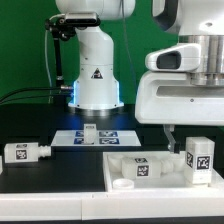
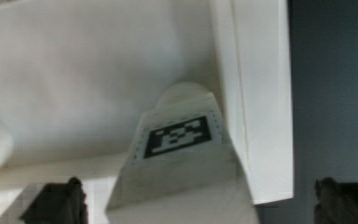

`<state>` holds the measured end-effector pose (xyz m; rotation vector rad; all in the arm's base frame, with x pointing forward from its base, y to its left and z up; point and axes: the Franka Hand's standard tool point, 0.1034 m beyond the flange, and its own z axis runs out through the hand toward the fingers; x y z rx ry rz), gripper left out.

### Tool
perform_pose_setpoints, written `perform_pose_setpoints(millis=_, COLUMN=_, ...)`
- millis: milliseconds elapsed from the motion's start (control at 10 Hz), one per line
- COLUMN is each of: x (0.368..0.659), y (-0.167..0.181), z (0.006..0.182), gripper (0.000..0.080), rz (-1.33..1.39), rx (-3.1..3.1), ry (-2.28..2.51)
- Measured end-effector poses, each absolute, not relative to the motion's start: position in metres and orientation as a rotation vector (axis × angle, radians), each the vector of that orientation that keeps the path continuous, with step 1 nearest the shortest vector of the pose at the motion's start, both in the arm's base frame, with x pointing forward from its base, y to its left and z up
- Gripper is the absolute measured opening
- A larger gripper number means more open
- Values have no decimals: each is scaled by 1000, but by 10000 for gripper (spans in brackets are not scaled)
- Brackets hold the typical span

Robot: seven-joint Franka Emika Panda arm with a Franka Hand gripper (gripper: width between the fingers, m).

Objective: Assemble one leg

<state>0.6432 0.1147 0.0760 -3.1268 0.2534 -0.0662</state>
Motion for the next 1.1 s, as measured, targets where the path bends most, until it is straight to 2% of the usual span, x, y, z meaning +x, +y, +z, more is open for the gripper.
perform_pose_setpoints(millis=200, x=643, y=114, z=76, gripper=388, rz=-66, rx=-3126, ry=263)
perform_pose_setpoints(millis=300, x=643, y=114, z=76, gripper=285, rz=-66, rx=-3112, ry=378)
perform_pose_setpoints(millis=700, x=644, y=114, z=76, gripper=285, rz=-65, rx=-2977, ry=989)
perform_pose_setpoints(millis=1100, x=644, y=106, z=73, gripper=285, rz=11, rx=-2429, ry=1873)
